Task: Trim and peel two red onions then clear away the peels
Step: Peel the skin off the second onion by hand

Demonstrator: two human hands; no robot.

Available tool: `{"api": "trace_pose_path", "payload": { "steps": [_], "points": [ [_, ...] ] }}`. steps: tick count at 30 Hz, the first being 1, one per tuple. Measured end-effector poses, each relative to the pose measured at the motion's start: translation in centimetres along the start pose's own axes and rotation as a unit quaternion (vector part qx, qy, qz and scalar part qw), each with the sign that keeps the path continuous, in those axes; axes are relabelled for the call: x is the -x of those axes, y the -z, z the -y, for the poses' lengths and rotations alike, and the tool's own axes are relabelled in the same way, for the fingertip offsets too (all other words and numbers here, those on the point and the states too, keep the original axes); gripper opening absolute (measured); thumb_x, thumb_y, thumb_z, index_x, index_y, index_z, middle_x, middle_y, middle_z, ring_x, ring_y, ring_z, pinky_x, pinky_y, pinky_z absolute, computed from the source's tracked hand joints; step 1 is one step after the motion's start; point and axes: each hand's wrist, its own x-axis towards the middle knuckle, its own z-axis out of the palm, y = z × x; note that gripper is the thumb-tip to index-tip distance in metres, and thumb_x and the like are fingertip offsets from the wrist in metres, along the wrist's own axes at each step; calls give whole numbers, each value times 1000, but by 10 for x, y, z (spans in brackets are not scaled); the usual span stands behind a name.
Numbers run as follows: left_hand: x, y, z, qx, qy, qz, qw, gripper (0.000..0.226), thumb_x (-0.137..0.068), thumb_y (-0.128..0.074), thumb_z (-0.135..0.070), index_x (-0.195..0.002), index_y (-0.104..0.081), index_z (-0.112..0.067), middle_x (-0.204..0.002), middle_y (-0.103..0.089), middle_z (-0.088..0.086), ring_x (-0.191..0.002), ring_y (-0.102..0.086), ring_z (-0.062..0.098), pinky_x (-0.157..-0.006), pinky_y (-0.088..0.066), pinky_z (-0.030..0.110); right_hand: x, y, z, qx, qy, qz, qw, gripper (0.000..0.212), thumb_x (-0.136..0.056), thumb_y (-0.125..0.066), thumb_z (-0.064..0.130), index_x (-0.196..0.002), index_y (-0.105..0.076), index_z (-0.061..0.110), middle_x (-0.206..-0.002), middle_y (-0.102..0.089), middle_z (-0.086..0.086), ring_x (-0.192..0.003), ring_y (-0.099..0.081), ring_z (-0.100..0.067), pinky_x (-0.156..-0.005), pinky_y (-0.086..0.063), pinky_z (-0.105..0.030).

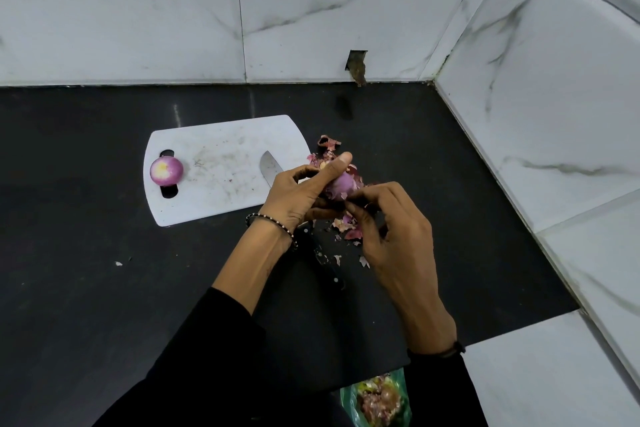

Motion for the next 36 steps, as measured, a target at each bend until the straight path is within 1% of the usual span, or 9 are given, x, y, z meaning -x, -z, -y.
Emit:
{"api": "trace_pose_path", "payload": {
  "steps": [2, 6, 12, 16, 19, 22, 27, 33, 36],
  "points": [
    [-1, 0, 0, 11, 9, -8, 1000, 41, -76, -79, -42, -90, -71, -4, -77, -76, 10, -67, -75, 24, -57, -59, 28, 0, 0, -1, 5, -1, 18, 1000, 17, -93, -61, 21, -104, -69, 11, -102, -62, 4, -85, -57, -4, -73, -48, -14],
    [-3, 2, 1, 19, 28, -22, 999, 60, -77, -78, -48, -103, -69, 5, -86, -76, 17, -75, -75, 29, -66, -62, 33, 1, 2, -2, 12, 1, 40, 999, 18, -93, -59, 24, -104, -68, 13, -99, -61, 5, -82, -56, -5, -68, -49, -16],
    [-5, 5, 2, 43, 49, -22, 998, 49, -79, -77, -47, -95, -69, -2, -83, -76, 17, -75, -75, 31, -68, -63, 36, 4, 3, -6, 41, -34, 54, 997, 9, -96, -62, 21, -104, -65, 20, -98, -56, 14, -78, -52, -4, -59, -48, -23],
    [-6, 5, 3, 49, 51, -20, 997, 42, -79, -76, -45, -89, -68, -5, -73, -75, 12, -69, -75, 28, -66, -63, 36, 6, 4, -13, 47, -69, 29, 996, 15, -94, -63, 21, -108, -69, 18, -105, -61, 9, -84, -56, -4, -68, -50, -19],
    [-9, 6, 6, 51, 49, -28, 997, 39, -79, -77, -43, -88, -68, -7, -70, -75, 10, -68, -74, 27, -65, -63, 37, 7, 2, -20, 48, -102, 18, 994, 21, -98, -58, 19, -116, -69, 16, -109, -62, 7, -90, -58, -4, -75, -52, -20],
    [-14, 7, 8, 49, 50, -38, 997, 38, -79, -77, -42, -88, -67, -7, -68, -74, 9, -68, -74, 26, -66, -63, 39, 10, 0, -24, 63, -136, 22, 988, 22, -100, -56, 17, -119, -69, 16, -109, -62, 7, -87, -57, -4, -71, -51, -22],
    [-17, 7, 8, 49, 53, -41, 997, 36, -81, -77, -41, -86, -66, -8, -67, -74, 9, -67, -73, 26, -63, -63, 37, 13, 3, -30, 92, -186, 24, 978, 27, -90, -73, 18, -116, -72, 24, -102, -71, 9, -86, -64, -8, -68, -58, -33],
    [-19, 4, 9, 43, 56, -30, 997, 34, -82, -75, -41, -87, -65, -10, -64, -73, 5, -64, -73, 23, -60, -63, 34, 9, 5, -31, 69, -198, 23, 978, 32, -83, -80, 13, -110, -69, 25, -102, -63, 13, -83, -58, -1, -64, -50, -22],
    [-19, 3, 8, 41, 55, -29, 997, 32, -83, -75, -41, -86, -65, -10, -63, -73, 5, -63, -73, 22, -61, -63, 35, 11, 3, -37, 67, -205, 35, 976, 38, -84, -77, 7, -117, -67, 25, -103, -68, 10, -90, -64, -6, -73, -58, -34]
  ]
}}
